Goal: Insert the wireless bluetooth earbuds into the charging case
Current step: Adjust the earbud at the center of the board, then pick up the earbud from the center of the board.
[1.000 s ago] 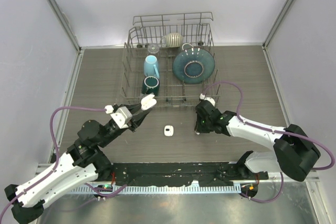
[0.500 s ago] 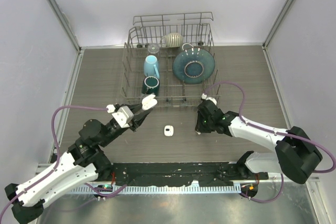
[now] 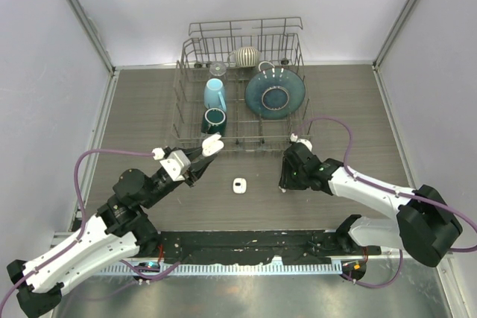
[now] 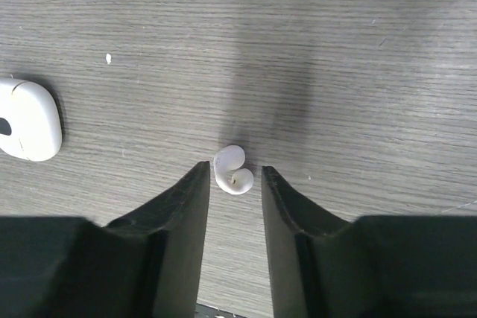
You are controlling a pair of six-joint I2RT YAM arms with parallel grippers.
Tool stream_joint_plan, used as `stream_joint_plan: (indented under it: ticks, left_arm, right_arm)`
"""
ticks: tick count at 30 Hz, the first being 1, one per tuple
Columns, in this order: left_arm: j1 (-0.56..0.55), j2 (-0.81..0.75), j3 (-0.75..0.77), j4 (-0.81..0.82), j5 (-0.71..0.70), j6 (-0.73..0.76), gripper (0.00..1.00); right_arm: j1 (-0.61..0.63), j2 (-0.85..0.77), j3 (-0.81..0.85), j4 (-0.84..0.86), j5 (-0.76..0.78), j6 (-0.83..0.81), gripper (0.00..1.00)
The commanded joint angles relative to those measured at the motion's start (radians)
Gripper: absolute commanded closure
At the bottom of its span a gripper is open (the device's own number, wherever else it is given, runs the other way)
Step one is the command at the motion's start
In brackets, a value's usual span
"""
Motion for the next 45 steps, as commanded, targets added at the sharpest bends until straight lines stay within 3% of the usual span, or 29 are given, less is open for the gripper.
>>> stream_joint_plan:
  ticks: [1,11,25,45]
  left_arm:
    - [-0.003,-0.002,0.004,0.05,0.006,-0.011,1.0]
    - [-0.005,0.002,-0.001,0.059,0.008,-0.016,1.0]
    - [-0.005,0.008,0.005,0.059,0.009,-0.014,1.0]
    - [-0.003,0.015,0.005,0.059,0.009,-0.016,1.0]
  right_arm:
    - [-0.003,-0.059,-0.003,0.021,0.022,-0.012,0.57]
    - [-0.002,-0.122,-0.008,0.021,0.002,-0.044,0.53]
    - [0.159,-0.062,0.044,-0.051,0.186,-0.049,0.58]
    - [0.193,-0.03,0.009,0.028,0.219,-0.047,0.63]
